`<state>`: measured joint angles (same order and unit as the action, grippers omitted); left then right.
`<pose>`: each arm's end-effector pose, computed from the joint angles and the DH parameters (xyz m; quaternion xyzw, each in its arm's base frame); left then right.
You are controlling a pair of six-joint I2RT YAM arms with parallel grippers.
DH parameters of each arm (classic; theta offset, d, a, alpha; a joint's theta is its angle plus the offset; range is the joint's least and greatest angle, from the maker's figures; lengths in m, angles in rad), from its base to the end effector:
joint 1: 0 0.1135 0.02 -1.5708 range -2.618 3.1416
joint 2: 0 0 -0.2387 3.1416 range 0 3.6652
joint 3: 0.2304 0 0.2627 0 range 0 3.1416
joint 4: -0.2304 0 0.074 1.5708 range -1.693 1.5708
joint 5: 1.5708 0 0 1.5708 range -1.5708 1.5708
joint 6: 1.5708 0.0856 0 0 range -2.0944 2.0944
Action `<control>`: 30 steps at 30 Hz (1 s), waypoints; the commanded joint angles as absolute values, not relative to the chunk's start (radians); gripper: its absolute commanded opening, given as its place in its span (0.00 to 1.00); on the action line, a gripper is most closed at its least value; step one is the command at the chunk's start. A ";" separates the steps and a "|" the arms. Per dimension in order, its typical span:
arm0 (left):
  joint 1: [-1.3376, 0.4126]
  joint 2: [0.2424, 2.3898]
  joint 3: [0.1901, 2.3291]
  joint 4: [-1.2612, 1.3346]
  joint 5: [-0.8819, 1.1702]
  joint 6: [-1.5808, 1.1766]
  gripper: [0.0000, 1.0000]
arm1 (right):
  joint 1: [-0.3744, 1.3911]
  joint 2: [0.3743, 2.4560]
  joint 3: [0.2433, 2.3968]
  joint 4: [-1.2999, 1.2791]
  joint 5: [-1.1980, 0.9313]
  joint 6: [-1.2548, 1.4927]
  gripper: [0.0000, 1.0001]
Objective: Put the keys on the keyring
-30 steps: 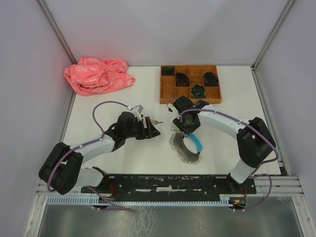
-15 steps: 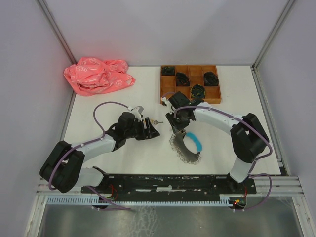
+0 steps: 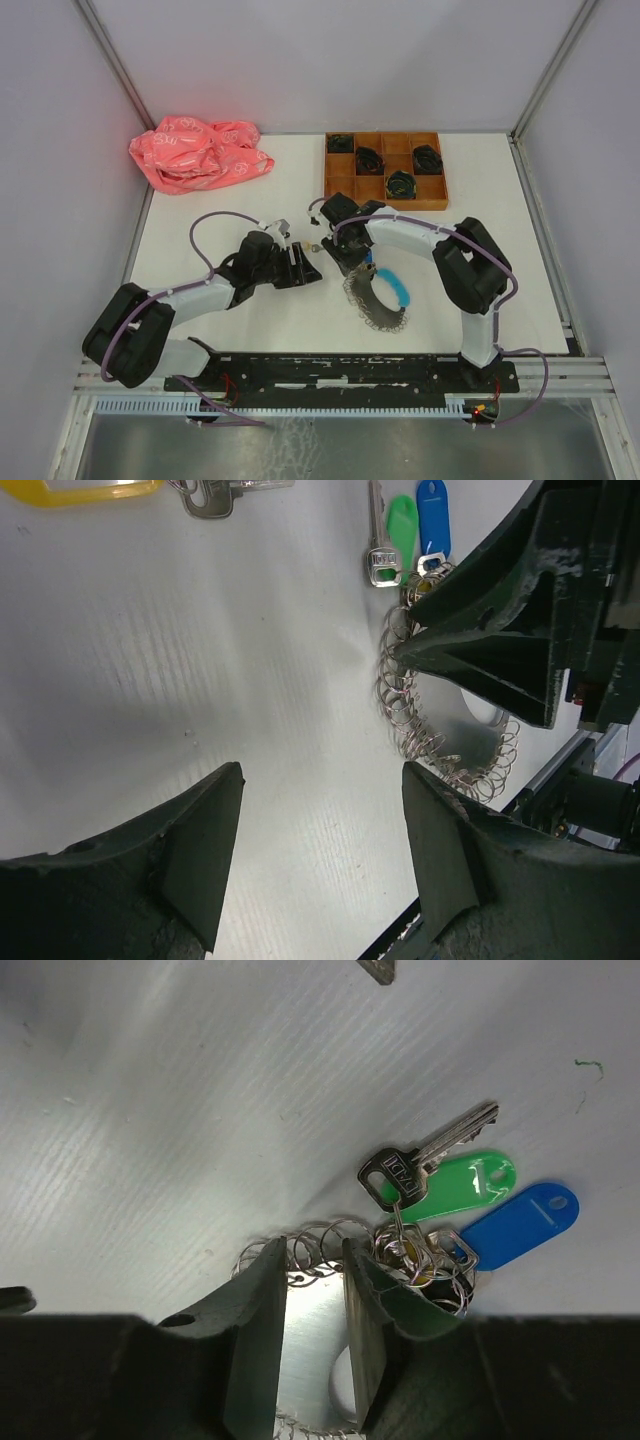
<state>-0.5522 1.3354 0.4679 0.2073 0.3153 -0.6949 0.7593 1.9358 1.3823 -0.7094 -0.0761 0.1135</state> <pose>0.2400 -0.1790 0.0941 0.0056 0.8897 -0.3681 0.2702 0.2875 0.2819 0.1012 -0.3189 0.9346 0.0988 0.1230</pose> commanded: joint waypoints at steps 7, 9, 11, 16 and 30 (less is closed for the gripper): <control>-0.556 1.319 0.463 0.245 0.314 -0.721 0.71 | 0.772 1.998 1.424 -0.759 0.041 0.066 0.36; -0.555 1.317 0.462 0.243 0.314 -0.721 0.71 | 0.772 2.004 1.424 -0.761 0.047 0.062 0.33; -0.555 1.311 0.462 0.237 0.313 -0.721 0.71 | 0.772 2.003 1.425 -0.760 0.049 0.060 0.29; -0.556 1.283 0.459 0.220 0.296 -0.716 0.71 | 0.772 1.965 1.432 -0.762 0.044 0.053 0.20; -0.556 1.184 0.467 0.256 0.280 -0.641 0.71 | 0.772 1.766 1.370 -0.677 -0.043 0.051 0.02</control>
